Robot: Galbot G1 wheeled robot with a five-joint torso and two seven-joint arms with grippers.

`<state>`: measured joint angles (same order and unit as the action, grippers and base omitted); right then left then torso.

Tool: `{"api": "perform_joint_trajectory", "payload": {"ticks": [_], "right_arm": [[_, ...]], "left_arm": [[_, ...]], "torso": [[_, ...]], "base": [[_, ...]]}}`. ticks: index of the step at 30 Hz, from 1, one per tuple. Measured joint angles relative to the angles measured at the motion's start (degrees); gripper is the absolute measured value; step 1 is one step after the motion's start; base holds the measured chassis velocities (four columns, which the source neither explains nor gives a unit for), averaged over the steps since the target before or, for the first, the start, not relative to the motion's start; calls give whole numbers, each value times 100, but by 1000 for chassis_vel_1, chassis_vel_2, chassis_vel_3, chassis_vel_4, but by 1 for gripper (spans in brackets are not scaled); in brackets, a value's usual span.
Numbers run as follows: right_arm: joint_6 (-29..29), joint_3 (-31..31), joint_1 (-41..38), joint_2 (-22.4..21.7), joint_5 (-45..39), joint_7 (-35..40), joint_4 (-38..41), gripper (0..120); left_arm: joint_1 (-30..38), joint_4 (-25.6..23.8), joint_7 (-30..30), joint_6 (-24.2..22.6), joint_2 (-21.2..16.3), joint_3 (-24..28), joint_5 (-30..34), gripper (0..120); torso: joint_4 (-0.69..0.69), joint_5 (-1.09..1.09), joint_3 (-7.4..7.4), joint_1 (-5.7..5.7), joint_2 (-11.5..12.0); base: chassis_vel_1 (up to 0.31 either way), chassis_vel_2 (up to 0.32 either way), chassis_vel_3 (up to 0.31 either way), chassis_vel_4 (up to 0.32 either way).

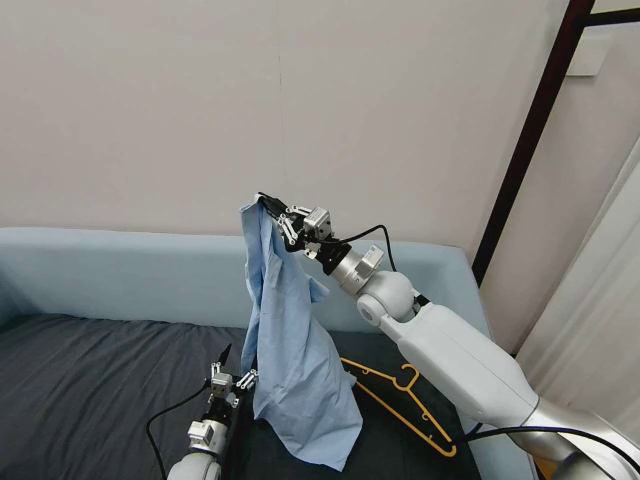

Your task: Pick up the clothes from the sofa and hang them on the clothes hanger.

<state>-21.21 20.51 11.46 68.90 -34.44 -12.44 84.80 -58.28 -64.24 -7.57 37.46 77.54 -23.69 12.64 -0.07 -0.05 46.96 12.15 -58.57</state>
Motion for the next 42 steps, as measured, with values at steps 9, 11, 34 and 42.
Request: {"api": "perform_joint_trajectory", "payload": {"ticks": [9,11,34,42], "right_arm": [[2,32,-20,7,0,19,36,0],[2,32,-21,-12,3,45,42,0],[330,-664,-230,-870,-572,547,-81,0],[342,-930,-468,-956,-864,522,6,0]], "left_arm": [[-98,-118,69,1,37,-28,67,27],[-165,-197,70,36,38,-68,69,18],[-292,-4682,1104,-1156,-2315,-623,3061,0],[-19,-5348,1192,-1546,-3051,-844,4318,0]], "torso": [[-1,0,0,0,0],[0,0,0,0,0],[0,1,0,-1,0],[-2,0,0,-1,0]], "base": [[0,0,0,0],[0,0,0,0],[0,0,0,0],[0,0,0,0]]}}
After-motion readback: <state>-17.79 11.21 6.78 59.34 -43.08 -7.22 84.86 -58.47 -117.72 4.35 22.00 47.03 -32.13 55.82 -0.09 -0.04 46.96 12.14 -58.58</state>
